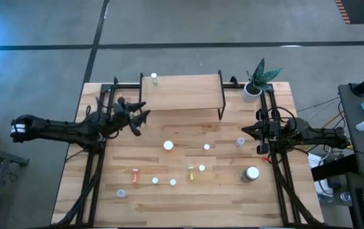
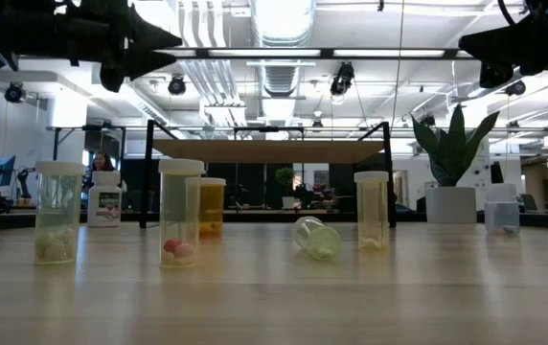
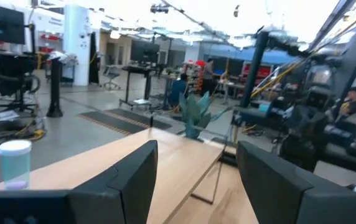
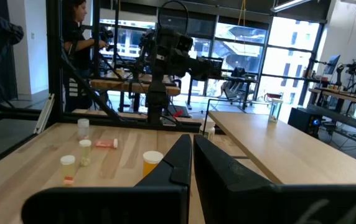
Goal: Pick and place medicine bottles onto shelf by color
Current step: Put the right pink medicine bottle on the shelf
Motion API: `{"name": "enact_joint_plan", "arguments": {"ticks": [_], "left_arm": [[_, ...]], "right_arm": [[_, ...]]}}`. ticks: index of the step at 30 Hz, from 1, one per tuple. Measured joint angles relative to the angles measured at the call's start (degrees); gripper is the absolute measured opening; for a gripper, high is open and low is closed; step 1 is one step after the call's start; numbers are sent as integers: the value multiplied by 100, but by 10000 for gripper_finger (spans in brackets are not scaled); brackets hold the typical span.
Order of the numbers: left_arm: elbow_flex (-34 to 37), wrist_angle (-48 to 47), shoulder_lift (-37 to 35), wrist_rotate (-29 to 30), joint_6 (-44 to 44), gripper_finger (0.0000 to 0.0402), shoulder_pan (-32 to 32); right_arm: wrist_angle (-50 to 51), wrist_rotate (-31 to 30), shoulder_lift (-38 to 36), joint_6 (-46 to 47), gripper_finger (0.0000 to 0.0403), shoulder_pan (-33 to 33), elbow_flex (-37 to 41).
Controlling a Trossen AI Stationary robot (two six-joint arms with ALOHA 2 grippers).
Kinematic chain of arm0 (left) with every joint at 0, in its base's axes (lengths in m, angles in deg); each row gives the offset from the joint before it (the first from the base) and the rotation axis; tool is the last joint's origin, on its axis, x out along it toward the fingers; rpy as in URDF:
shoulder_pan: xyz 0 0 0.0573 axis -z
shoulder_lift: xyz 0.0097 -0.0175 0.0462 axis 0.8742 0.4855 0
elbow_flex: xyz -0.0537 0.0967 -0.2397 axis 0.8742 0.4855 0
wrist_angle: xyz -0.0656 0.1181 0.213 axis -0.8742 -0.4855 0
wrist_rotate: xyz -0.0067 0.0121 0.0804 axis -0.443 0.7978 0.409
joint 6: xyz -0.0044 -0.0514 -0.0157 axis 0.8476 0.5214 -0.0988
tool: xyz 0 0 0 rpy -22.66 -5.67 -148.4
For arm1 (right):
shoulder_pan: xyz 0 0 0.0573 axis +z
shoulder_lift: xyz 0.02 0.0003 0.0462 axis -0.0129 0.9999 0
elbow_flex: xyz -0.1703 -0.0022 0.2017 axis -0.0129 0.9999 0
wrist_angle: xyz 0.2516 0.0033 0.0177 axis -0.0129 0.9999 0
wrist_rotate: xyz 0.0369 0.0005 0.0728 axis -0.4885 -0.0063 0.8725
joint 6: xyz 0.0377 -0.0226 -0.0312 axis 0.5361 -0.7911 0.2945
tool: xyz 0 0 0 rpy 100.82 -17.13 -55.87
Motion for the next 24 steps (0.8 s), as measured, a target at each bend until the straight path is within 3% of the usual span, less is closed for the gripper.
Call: {"name": "enact_joint_plan", "arguments": {"ticks": [10,24], "left_arm": [[-88,5,-173,-59,5,203,-2],[-98,7,322,-98,166,203,2]], "right_arm": [[0,2,0,0,9,-2,-2],[0,2,0,0,9,0,0]]}}
